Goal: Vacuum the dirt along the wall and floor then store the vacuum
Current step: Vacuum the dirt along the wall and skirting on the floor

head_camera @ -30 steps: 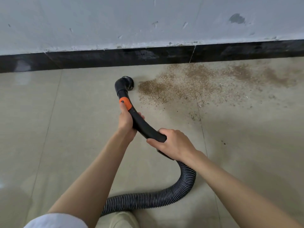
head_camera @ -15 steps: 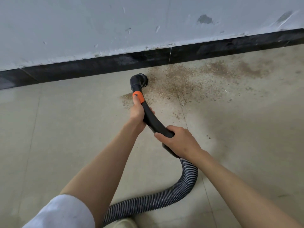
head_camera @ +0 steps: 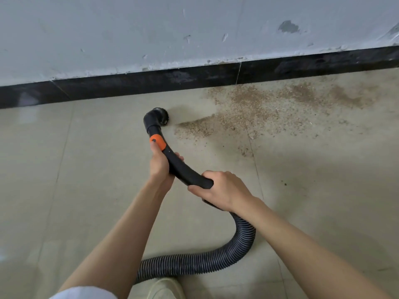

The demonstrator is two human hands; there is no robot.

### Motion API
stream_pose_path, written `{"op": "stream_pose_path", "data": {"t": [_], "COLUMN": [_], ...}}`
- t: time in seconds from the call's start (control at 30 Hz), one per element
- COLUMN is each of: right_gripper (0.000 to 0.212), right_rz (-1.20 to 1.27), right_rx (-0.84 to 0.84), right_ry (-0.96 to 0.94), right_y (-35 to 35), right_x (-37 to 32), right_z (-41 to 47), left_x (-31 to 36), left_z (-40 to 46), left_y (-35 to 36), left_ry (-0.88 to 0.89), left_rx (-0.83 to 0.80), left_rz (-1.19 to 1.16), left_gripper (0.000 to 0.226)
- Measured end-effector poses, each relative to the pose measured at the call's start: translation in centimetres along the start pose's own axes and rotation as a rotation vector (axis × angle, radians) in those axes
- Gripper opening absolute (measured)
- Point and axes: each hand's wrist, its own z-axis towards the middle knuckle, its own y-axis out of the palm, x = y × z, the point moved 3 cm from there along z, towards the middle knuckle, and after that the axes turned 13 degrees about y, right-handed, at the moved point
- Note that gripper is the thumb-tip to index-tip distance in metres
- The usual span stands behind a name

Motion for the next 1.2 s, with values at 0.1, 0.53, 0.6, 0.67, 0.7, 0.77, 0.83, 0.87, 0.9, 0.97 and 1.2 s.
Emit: {"op": "stream_pose_path", "data": {"t": [0.1,0.53,0.6,0.67,0.7,0.77,0.83,0.87,0.9,0.97,1.2], "right_gripper": [0.042,0.041,0.038,0.039,0.040,0.041,0.041,0.041,0.041,0.042,0.042], "right_rz": [-0.065,0.264,0.311,0.294,0.266,0.195,0.103,0.055,0.009,-0.085,-0.122], "right_rx": [-0.001,0.083,0.098,0.097,0.090,0.067,0.030,0.008,-0.017,-0.066,-0.074], "right_ry": [-0.060,0.169,0.182,0.175,0.165,0.124,0.061,0.025,-0.007,-0.070,-0.164], "right_y": [0.6,-0.4,-0.6,-0.6,-0.6,-0.4,-0.2,-0.1,0.1,0.4,1.0], "right_x": [-2.1,6.4,6.7,6.4,6.0,4.6,2.6,1.3,-0.2,-3.3,-11.1], "right_z": [0.5,-3.3,-3.4,-3.1,-2.9,-2.1,-1.0,-0.4,0.5,2.3,8.7], "left_x": [1.0,-2.9,-3.0,-2.8,-2.6,-2.0,-1.0,-0.5,0.2,1.6,7.3], "left_z": [0.4,-3.4,-3.5,-3.2,-2.9,-2.2,-1.2,-0.6,0.1,1.9,9.2], "left_y": [-2.3,6.0,6.8,6.7,6.3,4.7,2.3,1.0,-0.3,-2.7,-5.9], "left_ry": [0.027,-0.038,-0.038,-0.038,-0.040,-0.041,-0.050,-0.054,-0.053,-0.037,-0.016], "left_rx": [0.050,-0.188,-0.220,-0.217,-0.205,-0.164,-0.101,-0.067,-0.032,0.037,0.117], "left_rz": [-0.052,0.178,0.197,0.196,0.182,0.122,0.036,-0.013,-0.063,-0.145,-0.176], "left_gripper": [0.056,0.050,0.049,0.049,0.049,0.050,0.051,0.052,0.053,0.054,0.048]}}
